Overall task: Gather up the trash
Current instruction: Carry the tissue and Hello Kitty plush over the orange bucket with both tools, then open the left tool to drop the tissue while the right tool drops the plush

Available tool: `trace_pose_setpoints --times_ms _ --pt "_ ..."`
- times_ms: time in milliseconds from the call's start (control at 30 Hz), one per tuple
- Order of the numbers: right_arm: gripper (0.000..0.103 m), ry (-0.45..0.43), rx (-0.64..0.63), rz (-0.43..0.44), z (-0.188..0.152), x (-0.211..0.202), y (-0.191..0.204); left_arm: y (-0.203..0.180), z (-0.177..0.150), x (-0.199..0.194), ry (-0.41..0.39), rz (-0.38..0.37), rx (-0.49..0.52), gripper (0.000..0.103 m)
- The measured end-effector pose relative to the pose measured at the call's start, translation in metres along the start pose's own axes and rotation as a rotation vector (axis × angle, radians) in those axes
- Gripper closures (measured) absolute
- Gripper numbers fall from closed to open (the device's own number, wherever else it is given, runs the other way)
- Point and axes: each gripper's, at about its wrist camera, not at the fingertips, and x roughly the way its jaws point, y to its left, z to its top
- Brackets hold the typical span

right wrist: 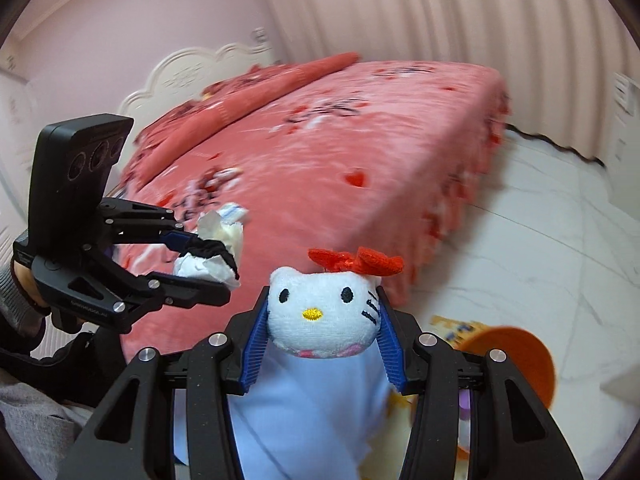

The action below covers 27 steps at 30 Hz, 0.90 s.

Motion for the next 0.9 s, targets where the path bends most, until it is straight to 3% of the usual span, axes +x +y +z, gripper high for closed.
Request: trace_pose_setpoints --times_ms 200,400,900 --pt "0.054 -0.005 0.11 -0.104 -0.029 -0.024 -0.059 -0.031 0.038 0.051 0.058 -0.082 0.107 0.052" --pt "0.054 0.023 0.206 -0.193 -0.054 -0.029 -0.113 -0.049 0.059 0.092 0.1 -0.152 0.15 0.052" --pt "0.051 0.053 0.312 -0.254 -0.078 -0.004 -0.181 -0.063 0.079 0.152 0.216 -0.198 0.182 0.052"
